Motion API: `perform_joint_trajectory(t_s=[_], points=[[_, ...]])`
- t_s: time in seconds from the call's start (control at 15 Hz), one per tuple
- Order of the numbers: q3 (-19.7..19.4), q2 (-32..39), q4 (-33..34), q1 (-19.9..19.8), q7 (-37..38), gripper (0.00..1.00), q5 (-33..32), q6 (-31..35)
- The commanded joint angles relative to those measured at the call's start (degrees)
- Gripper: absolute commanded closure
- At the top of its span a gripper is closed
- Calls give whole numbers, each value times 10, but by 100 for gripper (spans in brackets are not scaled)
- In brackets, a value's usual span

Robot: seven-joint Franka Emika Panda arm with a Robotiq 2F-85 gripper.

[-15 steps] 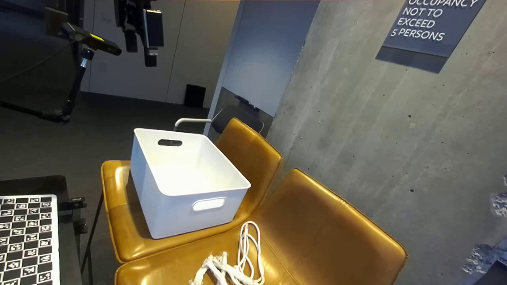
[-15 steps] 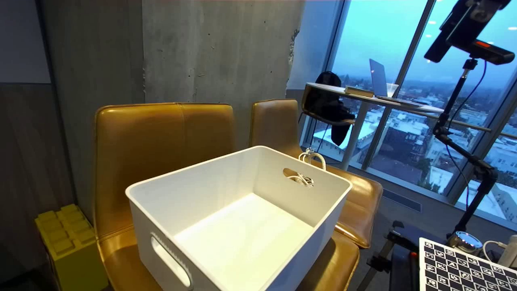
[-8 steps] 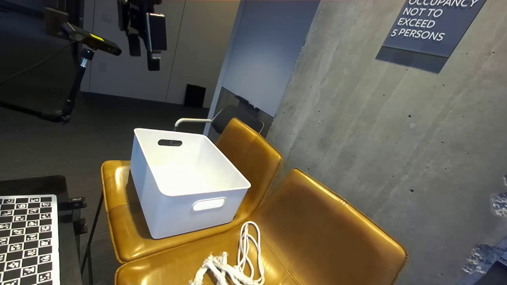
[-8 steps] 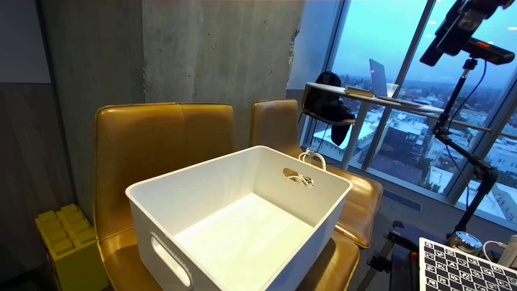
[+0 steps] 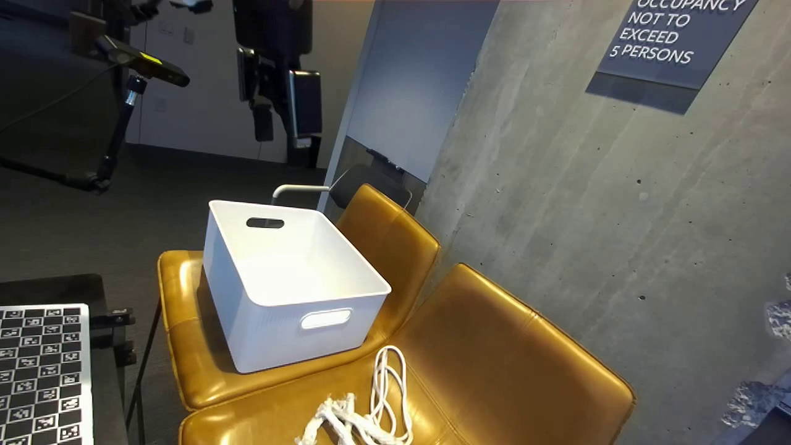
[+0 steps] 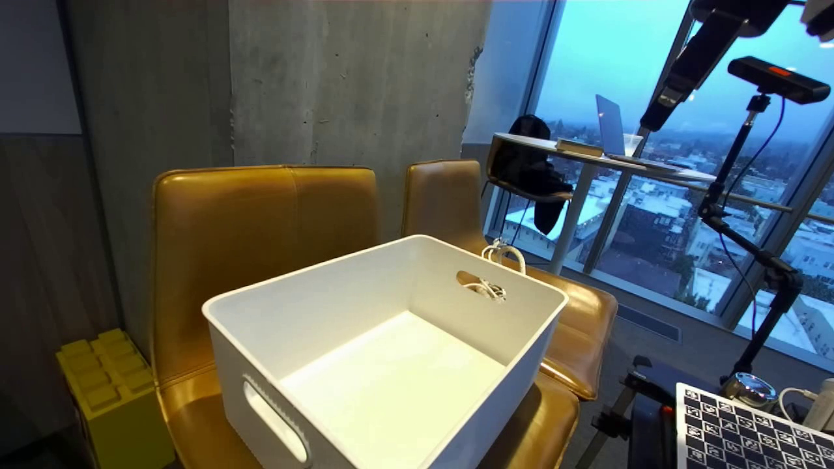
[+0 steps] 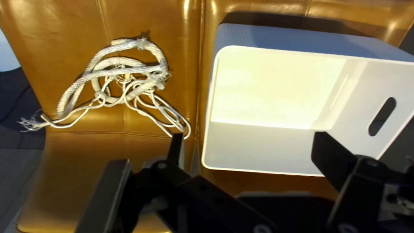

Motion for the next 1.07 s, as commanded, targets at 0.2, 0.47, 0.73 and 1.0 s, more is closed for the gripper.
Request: perform_joint_trajectory(t_s=[0.2, 0.47, 0.73, 1.0], points=[[-76, 104, 36, -42, -91, 0, -8, 82], [-111, 185, 75, -61, -130, 0, 6, 115], [-123, 280, 123, -81, -156, 0, 24, 145], [-111, 366, 173, -107, -162, 0, 29, 161]])
